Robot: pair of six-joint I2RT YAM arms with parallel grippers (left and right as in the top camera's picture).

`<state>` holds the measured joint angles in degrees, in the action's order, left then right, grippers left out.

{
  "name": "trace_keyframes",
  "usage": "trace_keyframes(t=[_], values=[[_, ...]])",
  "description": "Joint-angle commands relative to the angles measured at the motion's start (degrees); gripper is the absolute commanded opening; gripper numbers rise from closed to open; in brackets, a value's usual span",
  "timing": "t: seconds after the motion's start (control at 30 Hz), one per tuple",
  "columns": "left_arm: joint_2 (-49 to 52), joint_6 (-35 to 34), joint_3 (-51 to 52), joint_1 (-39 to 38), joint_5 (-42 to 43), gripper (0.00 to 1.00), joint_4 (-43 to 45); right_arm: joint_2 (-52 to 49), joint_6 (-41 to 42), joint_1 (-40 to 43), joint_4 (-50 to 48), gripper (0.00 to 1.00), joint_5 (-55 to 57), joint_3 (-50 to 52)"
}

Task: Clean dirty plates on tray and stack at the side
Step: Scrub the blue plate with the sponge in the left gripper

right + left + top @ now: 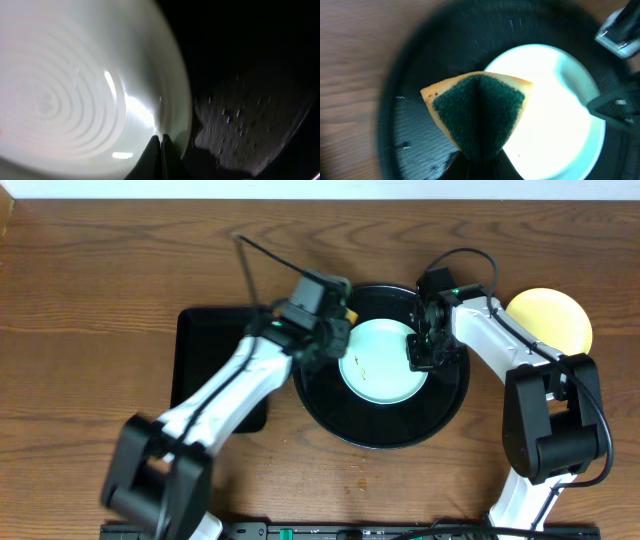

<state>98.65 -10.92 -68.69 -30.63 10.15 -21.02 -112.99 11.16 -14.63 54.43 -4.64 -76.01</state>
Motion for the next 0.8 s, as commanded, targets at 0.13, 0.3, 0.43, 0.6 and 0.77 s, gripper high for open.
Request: trace_keyframes(t=[0.13,0.3,0.43,0.6,0.77], values=[[3.0,-0.5,0.2,-1.8,-0.1,0.08,2.2,0.5,-5.2,-0.2,0.5,0.03,-16.5,0.4],[2.7,-0.5,0.2,-1.9,0.7,0.08,2.2,3.6,-7.2,2.2,-1.7,0.09,-14.1,0.3],[2.7,-0.6,0.2,-2.0,5.1,0.08,3.9,4.6,-7.1,4.3,-4.8,0.21,-7.3,0.3],[2.8,-0.5,0.2,-2.0,5.7,0.08,5.7,3.1,-7.2,4.9,-8.2,0.34,-4.4,1.3],[4.2,0.0,0.2,-2.0,5.6,0.08,6.6,2.3,-7.2,5.0,-14.7,0.26,-4.4,5.1]])
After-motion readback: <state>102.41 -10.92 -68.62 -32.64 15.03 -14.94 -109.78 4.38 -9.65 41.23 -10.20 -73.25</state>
